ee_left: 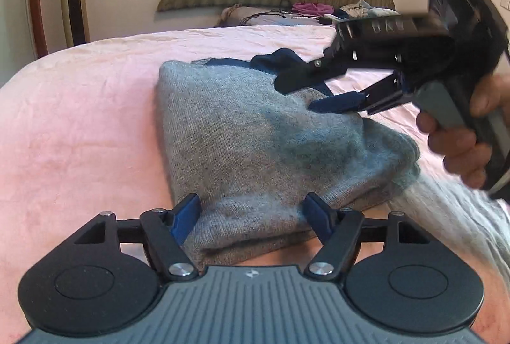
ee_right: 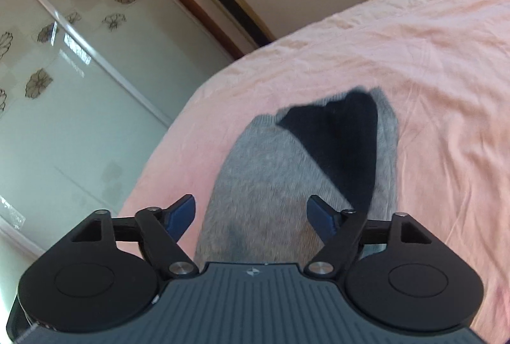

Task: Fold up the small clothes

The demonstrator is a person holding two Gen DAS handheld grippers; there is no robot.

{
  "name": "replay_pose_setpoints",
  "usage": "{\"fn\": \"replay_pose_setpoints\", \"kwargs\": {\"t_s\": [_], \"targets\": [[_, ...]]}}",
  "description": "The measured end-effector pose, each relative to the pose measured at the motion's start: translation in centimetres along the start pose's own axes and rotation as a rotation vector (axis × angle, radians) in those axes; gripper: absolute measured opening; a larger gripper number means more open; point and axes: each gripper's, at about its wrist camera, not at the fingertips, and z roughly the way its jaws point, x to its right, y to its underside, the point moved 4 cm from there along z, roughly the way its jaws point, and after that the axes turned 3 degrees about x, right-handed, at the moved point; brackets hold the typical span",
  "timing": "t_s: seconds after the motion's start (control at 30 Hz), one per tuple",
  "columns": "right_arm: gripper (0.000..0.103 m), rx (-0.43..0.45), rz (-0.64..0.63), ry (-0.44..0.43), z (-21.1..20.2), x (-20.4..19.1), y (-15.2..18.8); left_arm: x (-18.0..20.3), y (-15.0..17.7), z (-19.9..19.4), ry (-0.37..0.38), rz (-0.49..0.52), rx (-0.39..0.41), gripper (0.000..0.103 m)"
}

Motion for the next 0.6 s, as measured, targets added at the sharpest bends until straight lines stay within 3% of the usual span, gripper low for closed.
{"fn": "replay_pose_setpoints", "kwargs": {"t_s": [0.03,0.1,0.2,0.23,0.3,0.37,0.4,0.43,0.53,0.6], "targets": [[0.068,0.024,-0.009,-0.012,0.1,0.7,0.5,0.0,-0.2,-0.3,-0.004,-0.010,-0.006,0.071],[0.062,0.042,0.052,-0.017,-0.7,1.3,0.4,-0.2,-0.7,-1.6,0.007,-0.042,0.019,0.069],[0.073,0.068,0.042,-0.032,-3.6,-0.3,0.2,0.1,-1.3,-3.3,0.067,-0.056,0.091,0.069],[0.080,0.079,0.036,-0.066,-4.3,-0.8,0.5,0.3,-1.2,-2.9,0.075,-0.055,0.080,0.070],[0.092,0.036,0.051,-0.085,-4.0,-0.7,1.6,0.5,-0.4,-0.8,0.042,-0.037,-0.014,0.070],[0.087,-0.031,0.054,-0.001,-2.5,1.0,2.9,0.7,0.3,-0.5,0.018,0.015,0.003,0.072],[0.078,0.009,0.038,0.004,-3.0,1.4,3.2,0.6,0.2,-0.9,0.007,0.021,-0.007,0.072],[0.077,0.005,0.063,0.001,-3.5,1.5,3.2,0.6,0.0,-1.5,0.007,0.013,-0.005,0.069],[0.081,0.045,0.079,-0.051,-6.2,0.5,3.3,0.4,-0.4,-2.4,0.045,-0.029,0.030,0.070],[0.089,0.031,0.113,-0.103,-6.4,0.7,4.0,0.2,0.3,-0.7,0.010,-0.036,-0.029,0.070]]}}
